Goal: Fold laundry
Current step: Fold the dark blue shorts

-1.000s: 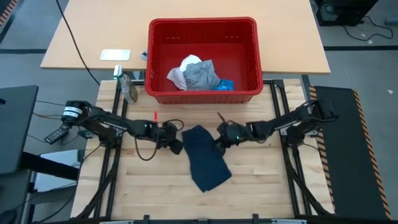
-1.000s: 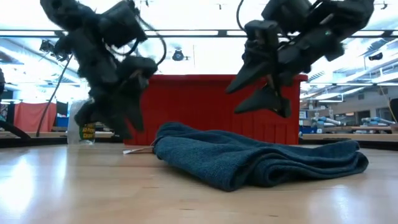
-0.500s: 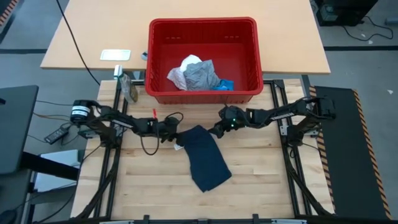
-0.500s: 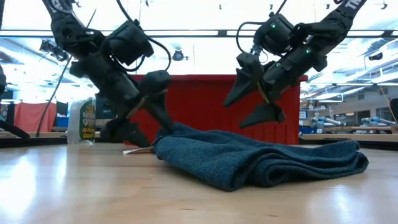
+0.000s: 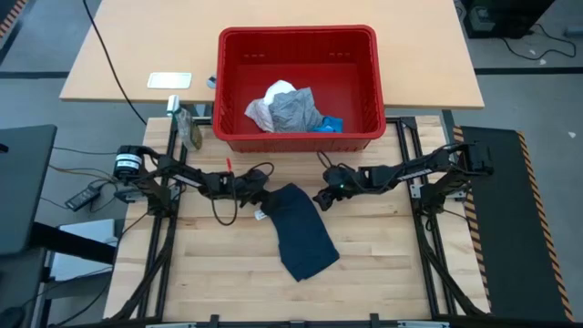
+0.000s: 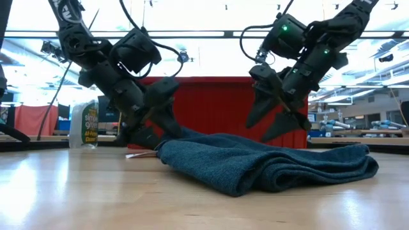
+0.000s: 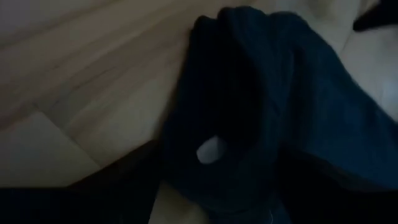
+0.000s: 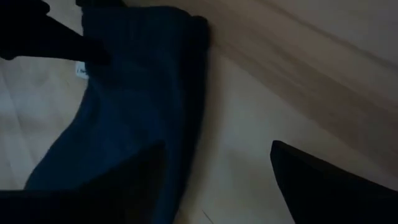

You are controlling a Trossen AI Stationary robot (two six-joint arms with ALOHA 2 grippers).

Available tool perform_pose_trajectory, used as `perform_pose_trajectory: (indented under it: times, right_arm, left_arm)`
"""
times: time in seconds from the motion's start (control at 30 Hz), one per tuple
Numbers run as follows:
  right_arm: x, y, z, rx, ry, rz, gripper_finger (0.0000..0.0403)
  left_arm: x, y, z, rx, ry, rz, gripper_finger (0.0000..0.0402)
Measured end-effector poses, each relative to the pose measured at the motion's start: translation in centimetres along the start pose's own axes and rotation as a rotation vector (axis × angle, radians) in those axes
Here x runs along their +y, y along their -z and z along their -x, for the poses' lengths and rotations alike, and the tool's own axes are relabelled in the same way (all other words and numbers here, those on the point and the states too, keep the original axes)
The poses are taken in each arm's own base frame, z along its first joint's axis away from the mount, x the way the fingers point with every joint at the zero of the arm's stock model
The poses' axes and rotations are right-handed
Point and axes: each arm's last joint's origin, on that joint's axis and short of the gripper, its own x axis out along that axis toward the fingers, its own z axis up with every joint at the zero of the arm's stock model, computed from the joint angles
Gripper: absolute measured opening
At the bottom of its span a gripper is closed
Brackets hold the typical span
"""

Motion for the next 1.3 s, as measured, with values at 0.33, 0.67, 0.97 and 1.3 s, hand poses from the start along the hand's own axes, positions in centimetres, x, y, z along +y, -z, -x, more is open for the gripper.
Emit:
perform_pose_trajectory:
  times: [0.33, 0.67, 0.97, 1.3]
  right_arm:
    - [0.3, 2.8, -1.9, 0.015, 0.121, -0.081, 0.0228]
    - [2.8, 7.2, -2.9, -0.001, 0.088, -0.177, 0.0187]
    - [4.3, 8.9, -2.0, 0.044, 0.012, -0.272, 0.0167]
    - [5.3, 9.6, -1.5, 0.357, -0.136, -0.343, 0.0164]
  left_arm:
    - [0.1, 0.2, 0.0, 0.048, 0.020, 0.031, 0.0268]
    - [-0.6, 0.1, -0.1, -0.006, 0.071, -0.055, 0.0268]
    - [-0.8, 0.1, 0.0, 0.010, 0.102, 0.001, 0.0268]
    - [-1.7, 1.3, 0.1, 0.084, 0.146, -0.081, 0.0259]
